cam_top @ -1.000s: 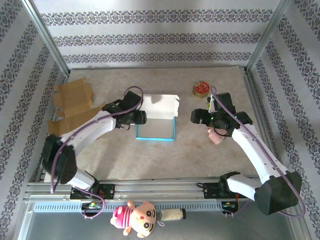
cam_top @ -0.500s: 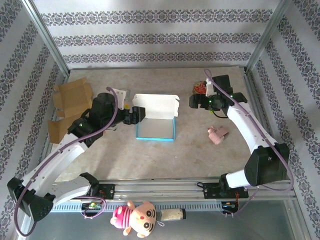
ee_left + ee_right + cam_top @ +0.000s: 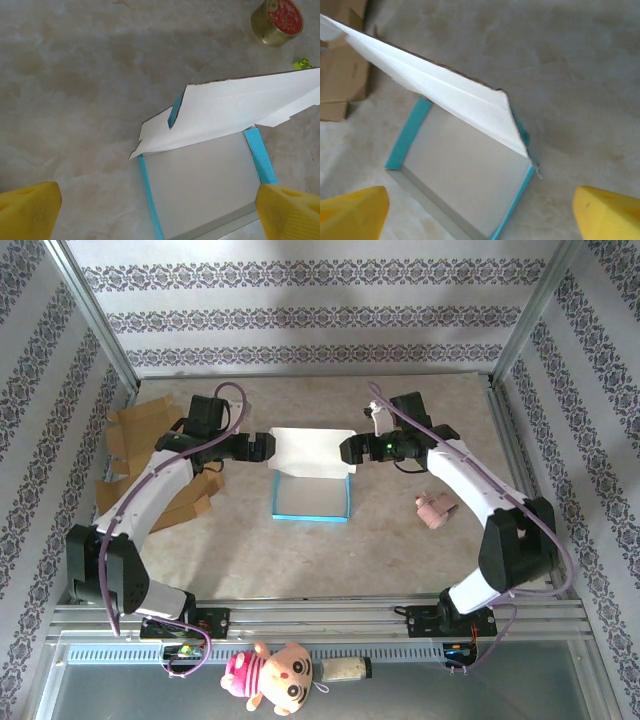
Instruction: Fold the paper box
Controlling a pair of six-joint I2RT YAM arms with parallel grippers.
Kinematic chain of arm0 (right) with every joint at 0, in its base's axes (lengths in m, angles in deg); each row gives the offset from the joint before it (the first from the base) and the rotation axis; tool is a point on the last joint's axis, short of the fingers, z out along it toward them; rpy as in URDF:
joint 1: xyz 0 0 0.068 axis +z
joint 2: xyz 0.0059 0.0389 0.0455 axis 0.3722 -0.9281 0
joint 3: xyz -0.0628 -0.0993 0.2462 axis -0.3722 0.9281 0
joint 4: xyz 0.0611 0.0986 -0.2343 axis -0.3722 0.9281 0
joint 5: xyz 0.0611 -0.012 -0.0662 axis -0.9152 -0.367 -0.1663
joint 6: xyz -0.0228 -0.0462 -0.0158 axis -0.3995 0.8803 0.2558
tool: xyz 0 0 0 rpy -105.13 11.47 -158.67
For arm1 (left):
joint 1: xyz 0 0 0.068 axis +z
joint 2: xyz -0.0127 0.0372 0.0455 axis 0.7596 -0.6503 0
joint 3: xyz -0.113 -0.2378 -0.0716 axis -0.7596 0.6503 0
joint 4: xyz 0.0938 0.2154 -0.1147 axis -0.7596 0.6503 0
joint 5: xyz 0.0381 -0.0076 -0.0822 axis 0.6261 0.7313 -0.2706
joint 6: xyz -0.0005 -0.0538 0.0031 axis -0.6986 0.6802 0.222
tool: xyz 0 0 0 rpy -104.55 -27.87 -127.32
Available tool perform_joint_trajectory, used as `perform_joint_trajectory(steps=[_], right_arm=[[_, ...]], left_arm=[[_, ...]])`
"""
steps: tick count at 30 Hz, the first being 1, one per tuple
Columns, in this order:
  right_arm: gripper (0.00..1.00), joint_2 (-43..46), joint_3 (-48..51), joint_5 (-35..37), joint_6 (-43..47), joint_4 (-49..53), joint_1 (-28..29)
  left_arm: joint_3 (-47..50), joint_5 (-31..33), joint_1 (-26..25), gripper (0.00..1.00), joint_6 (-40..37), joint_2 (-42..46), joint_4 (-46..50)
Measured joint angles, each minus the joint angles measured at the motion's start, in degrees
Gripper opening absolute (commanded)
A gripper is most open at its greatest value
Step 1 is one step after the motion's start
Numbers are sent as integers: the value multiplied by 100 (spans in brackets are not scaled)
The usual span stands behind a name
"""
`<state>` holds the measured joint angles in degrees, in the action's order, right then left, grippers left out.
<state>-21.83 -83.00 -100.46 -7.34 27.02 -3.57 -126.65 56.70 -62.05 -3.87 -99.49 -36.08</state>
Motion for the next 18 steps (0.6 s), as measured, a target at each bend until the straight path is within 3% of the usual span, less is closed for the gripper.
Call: perform_joint_trajectory(steps=[5,9,12,18], right_arm=[[59,-553,-186,173,118,-61,109],[30,-776,-452,214,188,-85,186],[24,-787,-529,210,225,-59,212],[23,-929,-761,149,341,111,212]], left_arm=[[-282,-20,0,93,-391,-358,76],[-361,-17,0,89,-579,-590,94],[-417,-26,0,88,-680,-761,136],[-719,-181,0,85,-861,-1180,262]])
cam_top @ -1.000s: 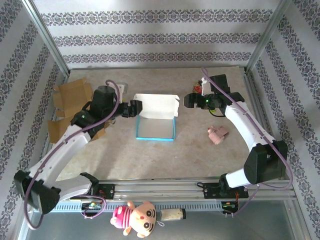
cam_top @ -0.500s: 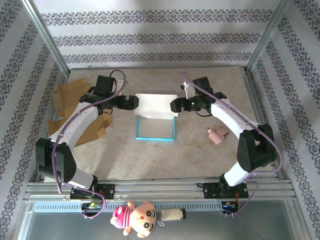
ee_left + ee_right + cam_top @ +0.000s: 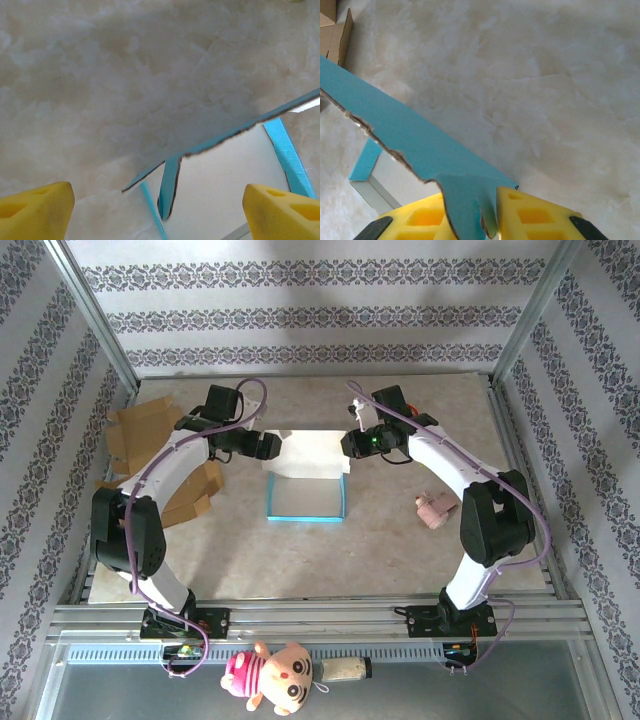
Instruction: Fold the paper box
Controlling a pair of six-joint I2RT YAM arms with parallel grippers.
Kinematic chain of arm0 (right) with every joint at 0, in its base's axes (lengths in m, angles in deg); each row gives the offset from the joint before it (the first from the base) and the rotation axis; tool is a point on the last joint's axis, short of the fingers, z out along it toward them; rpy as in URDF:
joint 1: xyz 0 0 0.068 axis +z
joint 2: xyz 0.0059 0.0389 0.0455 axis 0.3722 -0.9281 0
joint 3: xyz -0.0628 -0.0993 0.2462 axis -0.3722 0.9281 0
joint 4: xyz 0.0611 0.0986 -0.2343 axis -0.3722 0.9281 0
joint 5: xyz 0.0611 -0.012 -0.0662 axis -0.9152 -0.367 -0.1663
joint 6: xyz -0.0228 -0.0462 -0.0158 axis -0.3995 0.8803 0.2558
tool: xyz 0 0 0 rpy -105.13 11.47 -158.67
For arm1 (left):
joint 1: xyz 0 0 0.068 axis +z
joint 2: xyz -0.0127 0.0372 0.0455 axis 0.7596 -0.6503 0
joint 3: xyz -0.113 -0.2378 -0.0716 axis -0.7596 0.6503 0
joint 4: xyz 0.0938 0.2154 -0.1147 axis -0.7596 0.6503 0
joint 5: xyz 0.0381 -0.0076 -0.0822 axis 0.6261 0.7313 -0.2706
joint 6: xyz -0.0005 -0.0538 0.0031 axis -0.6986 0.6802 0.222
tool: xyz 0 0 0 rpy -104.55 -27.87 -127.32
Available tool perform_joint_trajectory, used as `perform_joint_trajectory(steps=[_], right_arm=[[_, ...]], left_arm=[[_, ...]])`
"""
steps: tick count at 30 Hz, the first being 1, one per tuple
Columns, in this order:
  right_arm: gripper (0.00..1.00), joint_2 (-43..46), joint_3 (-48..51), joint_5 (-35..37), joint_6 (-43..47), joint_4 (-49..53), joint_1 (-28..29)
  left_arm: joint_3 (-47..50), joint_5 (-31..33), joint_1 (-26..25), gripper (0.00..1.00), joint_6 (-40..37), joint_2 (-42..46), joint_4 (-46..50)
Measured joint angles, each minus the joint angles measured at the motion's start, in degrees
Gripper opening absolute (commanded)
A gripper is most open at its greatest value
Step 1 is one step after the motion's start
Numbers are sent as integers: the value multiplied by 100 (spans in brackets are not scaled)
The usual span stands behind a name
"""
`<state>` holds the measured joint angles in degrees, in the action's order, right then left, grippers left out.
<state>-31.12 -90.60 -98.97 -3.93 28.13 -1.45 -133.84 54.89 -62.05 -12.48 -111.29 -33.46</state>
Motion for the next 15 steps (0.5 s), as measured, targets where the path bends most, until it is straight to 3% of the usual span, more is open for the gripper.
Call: perform_joint_trajectory(steps=[3,12,15], right_arm=[[22,-7,0,-4,35,74,0],[20,-7,-2,35,55,138,7],[21,-7,0,188,-17,120,50]], left_arm=[[-140,-24,0,78,-57,-175,28],[-254,-70,0,38,-219,-404,184],[-254,-68,-2,33,-203,-411,210]])
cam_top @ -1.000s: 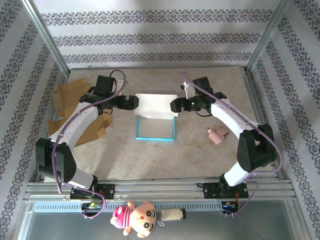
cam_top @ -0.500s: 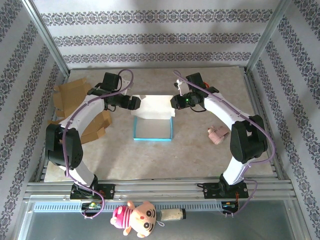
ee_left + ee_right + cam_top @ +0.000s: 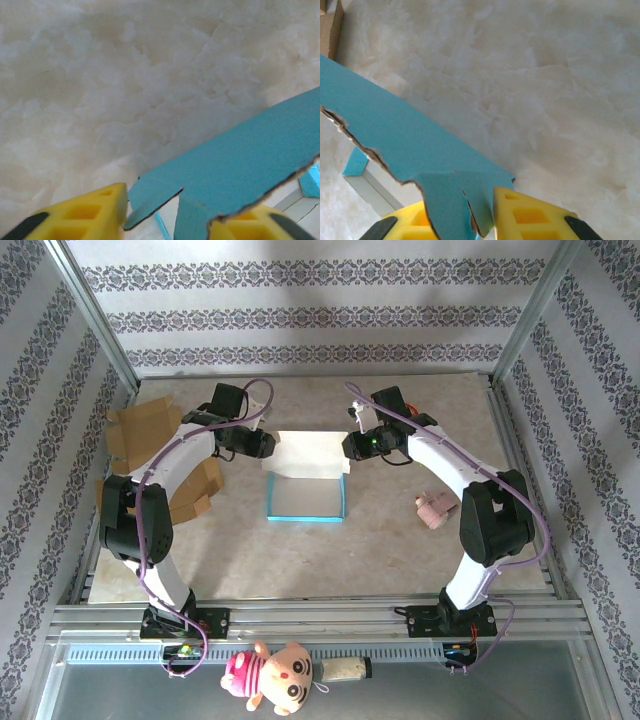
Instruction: Fold the paper box
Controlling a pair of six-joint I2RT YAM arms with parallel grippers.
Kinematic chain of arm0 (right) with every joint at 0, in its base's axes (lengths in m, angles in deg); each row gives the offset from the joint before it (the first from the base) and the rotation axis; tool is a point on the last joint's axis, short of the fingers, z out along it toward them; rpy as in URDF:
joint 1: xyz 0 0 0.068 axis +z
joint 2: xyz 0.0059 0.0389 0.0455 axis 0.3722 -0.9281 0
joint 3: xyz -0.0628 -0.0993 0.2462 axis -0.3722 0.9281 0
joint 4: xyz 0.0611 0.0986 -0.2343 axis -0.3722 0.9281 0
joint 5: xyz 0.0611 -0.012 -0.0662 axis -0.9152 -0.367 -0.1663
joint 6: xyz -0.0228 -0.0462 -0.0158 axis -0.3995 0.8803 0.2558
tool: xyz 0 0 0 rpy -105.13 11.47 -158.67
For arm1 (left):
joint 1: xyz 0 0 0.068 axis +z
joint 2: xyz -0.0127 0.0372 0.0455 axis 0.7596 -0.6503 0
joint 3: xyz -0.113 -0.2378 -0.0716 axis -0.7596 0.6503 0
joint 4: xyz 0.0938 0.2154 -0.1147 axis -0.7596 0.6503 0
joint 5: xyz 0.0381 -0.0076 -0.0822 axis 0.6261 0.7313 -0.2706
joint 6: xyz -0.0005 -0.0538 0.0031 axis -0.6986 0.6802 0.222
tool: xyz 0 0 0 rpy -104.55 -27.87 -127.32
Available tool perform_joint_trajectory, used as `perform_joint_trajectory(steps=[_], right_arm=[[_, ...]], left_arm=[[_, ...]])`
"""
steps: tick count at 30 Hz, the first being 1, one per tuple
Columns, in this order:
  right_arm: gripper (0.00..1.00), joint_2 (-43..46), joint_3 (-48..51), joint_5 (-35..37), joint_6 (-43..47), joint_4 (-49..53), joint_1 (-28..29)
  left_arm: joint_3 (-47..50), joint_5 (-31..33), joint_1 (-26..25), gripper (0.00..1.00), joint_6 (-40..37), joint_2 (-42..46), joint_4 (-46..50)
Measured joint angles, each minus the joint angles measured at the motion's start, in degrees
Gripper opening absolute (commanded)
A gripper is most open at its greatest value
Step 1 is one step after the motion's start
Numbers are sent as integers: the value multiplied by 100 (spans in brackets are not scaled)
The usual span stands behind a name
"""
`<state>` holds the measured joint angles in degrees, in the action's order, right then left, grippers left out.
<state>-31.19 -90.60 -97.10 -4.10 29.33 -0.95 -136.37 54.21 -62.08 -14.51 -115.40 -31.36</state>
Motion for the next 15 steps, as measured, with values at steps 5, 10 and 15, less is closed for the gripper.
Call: perform_joint_trajectory(steps=[5,10,15], right_arm=[[11,26,177,422,-533,-420,144],[10,291,702,1034,-1401,-1110,385],[11,444,1209,1797,-2245,-1720,787]], left_arm=[[197,74,-42,24,385,28,-192],[769,549,-341,14,1316,140,-623],[1231,1222,-726,11,2490,356,-1038]])
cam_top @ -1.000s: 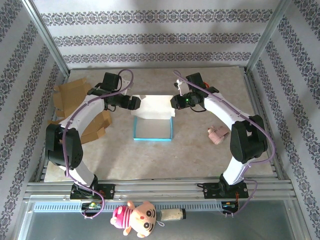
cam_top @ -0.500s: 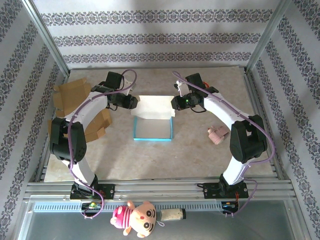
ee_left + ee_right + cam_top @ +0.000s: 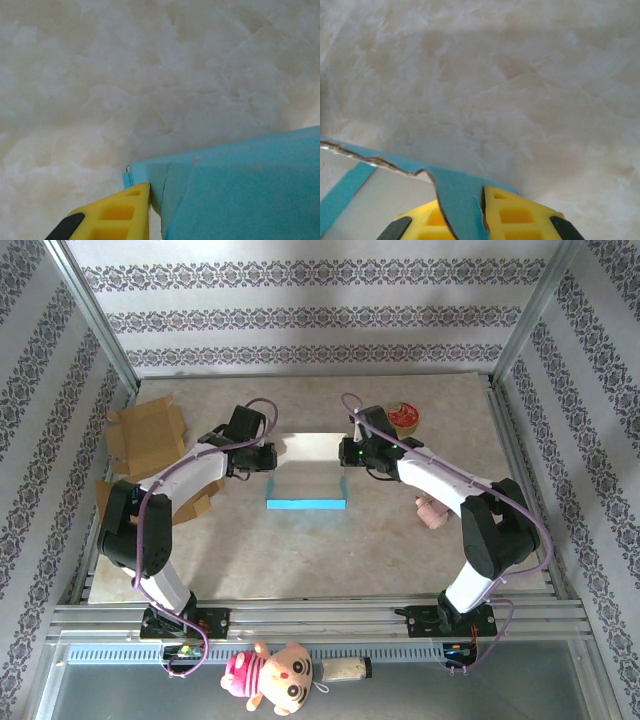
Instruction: Fold the paper box
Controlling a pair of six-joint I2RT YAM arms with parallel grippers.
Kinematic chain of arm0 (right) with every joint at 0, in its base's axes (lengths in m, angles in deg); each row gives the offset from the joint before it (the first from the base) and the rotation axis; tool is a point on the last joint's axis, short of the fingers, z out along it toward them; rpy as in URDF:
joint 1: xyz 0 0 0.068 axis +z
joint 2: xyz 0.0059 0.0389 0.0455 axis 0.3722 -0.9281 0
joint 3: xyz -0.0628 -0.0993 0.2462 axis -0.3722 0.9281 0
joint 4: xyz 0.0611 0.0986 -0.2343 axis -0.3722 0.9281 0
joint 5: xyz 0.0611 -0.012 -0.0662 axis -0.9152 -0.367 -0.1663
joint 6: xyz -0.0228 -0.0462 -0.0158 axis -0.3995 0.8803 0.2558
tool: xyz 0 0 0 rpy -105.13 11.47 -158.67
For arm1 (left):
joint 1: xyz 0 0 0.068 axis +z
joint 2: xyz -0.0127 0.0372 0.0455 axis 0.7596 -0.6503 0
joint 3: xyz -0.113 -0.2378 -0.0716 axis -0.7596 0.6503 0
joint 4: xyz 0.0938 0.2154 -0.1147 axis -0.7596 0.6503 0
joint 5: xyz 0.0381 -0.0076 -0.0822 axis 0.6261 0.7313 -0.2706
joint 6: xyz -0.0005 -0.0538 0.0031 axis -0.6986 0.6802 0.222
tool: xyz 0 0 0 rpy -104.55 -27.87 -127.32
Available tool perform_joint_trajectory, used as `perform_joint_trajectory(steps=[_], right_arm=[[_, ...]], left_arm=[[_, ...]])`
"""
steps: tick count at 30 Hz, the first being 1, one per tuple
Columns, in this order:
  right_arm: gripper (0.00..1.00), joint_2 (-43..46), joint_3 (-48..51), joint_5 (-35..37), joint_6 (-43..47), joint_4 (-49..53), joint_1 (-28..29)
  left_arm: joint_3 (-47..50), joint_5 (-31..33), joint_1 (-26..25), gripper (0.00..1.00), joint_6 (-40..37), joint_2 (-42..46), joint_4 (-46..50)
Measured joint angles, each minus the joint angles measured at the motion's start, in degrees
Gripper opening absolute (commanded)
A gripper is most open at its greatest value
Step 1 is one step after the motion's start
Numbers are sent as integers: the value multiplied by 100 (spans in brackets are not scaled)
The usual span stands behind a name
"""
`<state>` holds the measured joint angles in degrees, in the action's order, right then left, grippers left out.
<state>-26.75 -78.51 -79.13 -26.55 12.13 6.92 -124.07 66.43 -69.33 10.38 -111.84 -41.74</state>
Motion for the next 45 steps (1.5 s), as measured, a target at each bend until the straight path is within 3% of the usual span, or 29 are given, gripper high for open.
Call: perform_joint_trajectory(steps=[6,12,17,20,22,28,32,38,45], right_arm=[[20,310,601,721,-575,-535,387],[43,896,957,802,-380,-525,448],[65,1735,962,706,435,-188,354],[74,2234,962,494,1340,2,173],[86,2518,962,402,2184,85,66],[85,2656,955,-20,4594,-59,-101],[80,1679,251,-732,5429,341,-603],[82,326,-1045,-1757,5681,728,-1200],[76,-1718,-3185,-1934,5184,1464,-1331]], left_arm=[[407,236,-94,6,898,20,-680],[752,295,-190,4,1012,201,-1172],[883,256,-229,4,741,444,-1456],[968,254,-238,4,483,625,-1615],[1025,256,-256,4,286,750,-1735],[1257,192,-267,4,-205,933,-2199],[1228,105,-286,0,-535,837,-2275],[590,-103,-304,0,-1217,280,-1908],[470,-319,-313,0,-1784,249,-1698]])
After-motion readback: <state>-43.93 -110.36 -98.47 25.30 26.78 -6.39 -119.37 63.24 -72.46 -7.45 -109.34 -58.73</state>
